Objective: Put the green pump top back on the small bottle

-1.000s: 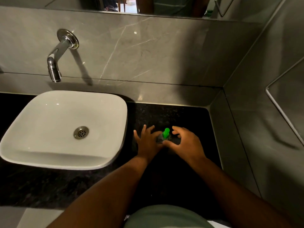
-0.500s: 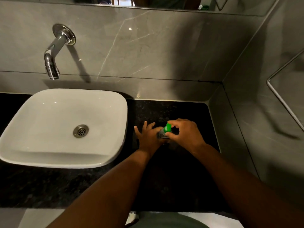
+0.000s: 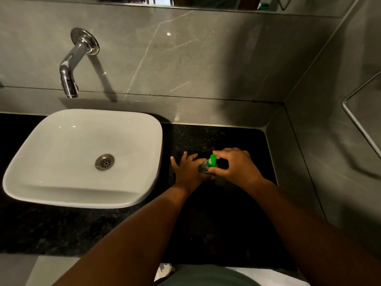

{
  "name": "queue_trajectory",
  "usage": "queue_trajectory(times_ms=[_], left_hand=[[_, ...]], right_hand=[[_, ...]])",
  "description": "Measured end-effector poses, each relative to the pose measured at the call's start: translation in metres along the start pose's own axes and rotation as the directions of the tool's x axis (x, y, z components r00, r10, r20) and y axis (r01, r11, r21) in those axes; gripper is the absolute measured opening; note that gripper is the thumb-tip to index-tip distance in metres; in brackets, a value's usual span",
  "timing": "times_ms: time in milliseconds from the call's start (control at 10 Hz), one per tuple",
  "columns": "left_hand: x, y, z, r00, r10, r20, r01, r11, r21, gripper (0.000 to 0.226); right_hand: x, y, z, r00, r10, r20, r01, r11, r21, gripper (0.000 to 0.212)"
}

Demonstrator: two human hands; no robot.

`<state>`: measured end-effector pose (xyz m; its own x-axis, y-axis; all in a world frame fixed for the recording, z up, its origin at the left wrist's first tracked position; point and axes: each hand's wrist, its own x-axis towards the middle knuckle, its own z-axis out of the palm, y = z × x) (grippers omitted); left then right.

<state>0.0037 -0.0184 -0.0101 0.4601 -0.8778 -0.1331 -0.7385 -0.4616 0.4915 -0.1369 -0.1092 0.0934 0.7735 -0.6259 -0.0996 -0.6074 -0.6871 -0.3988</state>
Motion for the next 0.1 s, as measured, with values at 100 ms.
queue_trajectory(times_ms=[100], left_hand=[[0.0038, -0.0033, 0.0038, 1.000, 0.000, 0.028, 0.001, 0.999, -0.035, 0.076]], right_hand=[[-0.0129, 0.0041, -0.0014, 0.993, 0.005, -0.121, 0.010, 0.992, 0.129, 0.081]])
